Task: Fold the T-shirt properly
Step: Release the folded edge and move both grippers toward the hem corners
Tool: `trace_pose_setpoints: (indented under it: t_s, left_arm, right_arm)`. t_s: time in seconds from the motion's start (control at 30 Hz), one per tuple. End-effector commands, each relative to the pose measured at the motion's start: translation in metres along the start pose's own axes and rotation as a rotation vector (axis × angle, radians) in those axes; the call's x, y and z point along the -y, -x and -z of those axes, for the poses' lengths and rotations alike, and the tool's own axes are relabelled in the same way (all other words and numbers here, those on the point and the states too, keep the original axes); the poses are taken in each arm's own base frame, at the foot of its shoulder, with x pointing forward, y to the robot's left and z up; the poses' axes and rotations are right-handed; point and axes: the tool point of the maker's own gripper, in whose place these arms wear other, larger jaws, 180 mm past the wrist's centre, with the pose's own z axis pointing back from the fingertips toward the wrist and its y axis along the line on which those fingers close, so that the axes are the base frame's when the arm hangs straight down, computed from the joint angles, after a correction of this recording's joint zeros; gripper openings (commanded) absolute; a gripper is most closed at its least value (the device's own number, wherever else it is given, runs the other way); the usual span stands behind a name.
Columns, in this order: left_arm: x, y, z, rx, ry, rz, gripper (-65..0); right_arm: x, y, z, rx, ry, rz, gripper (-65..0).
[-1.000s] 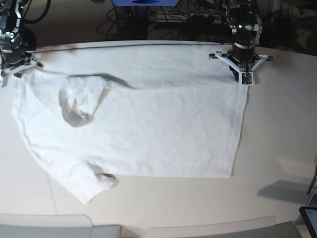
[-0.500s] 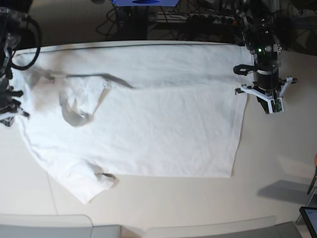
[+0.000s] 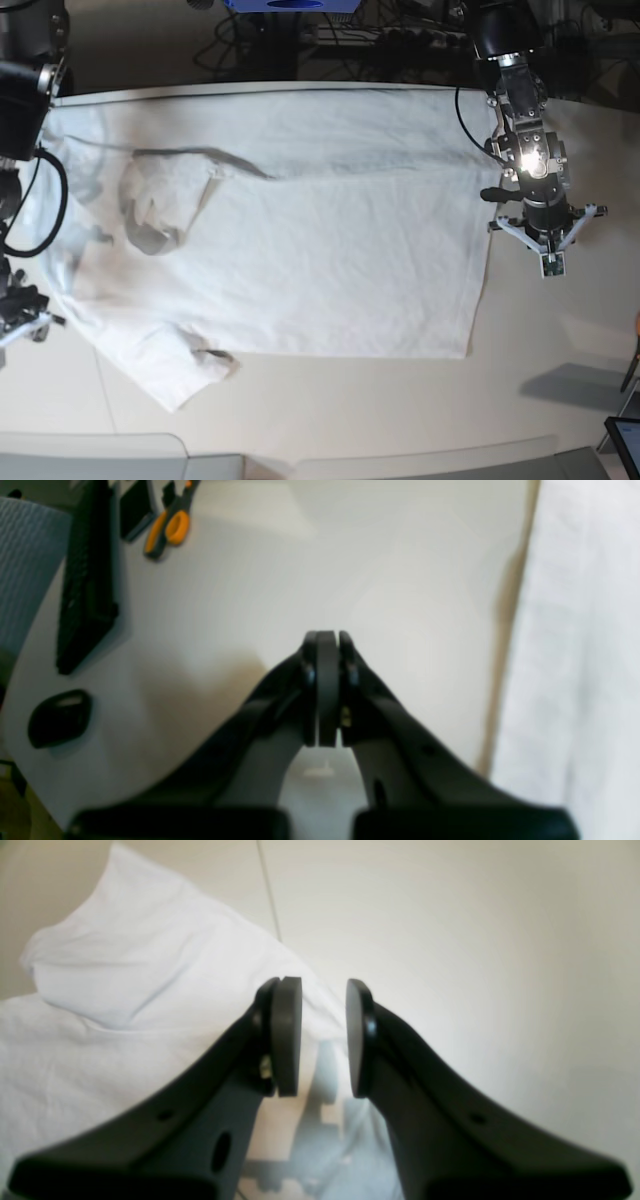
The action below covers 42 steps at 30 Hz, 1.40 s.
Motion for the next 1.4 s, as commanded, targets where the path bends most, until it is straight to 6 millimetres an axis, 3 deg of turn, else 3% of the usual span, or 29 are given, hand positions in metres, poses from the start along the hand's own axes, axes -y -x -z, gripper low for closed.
trace_pose_setpoints:
  t_s: [0.0,0.13,0.3,0.43,0.53,0.67,1.0,1.37]
  left_arm:
    - [-0.011,-0.02,0.002,0.06,-0.032,-0.005,-64.5]
    - [-0.011,-0.023,0.002,0.066,-0.034,-0.008,-64.5]
    - [-0.01,-0.026,0.002,0.076,-0.033,-0.011,-64.5]
    - [-0.01,-0.033,0.003,0.087,-0.033,-0.024,-64.5]
    - [-0.01,-0.034,0.004,0.089,-0.035,-0.027,-64.5]
    - [-0.011,-0.035,0.004,0.09,-0.036,-0.027,-64.5]
    - [-0.005,-0.033,0.008,0.086,0.083,-0.207,-64.5]
    - [-0.008,-0.028,0.011,0.073,0.086,-0.206,-64.5]
  right_arm:
    - [0.005,-0.025,-0.002,0.052,-0.003,-0.002,-49.6]
    - [0.012,-0.018,0.016,-0.008,-0.038,0.043,-45.0]
    - [0.007,-0.013,0.035,-0.06,-0.116,0.068,-21.6]
    - [0.008,-0.02,0.039,-0.05,-0.166,0.116,-11.3]
    - [0.01,-0.024,0.046,-0.023,-0.176,0.168,-10.9]
    - [0.022,-0.011,0.056,-0.048,-0.165,0.23,-10.9]
    - [0.005,0.004,0.07,-0.074,-0.166,0.134,-10.9]
    - [-0.01,0.034,0.076,-0.124,-0.187,0.14,-11.0]
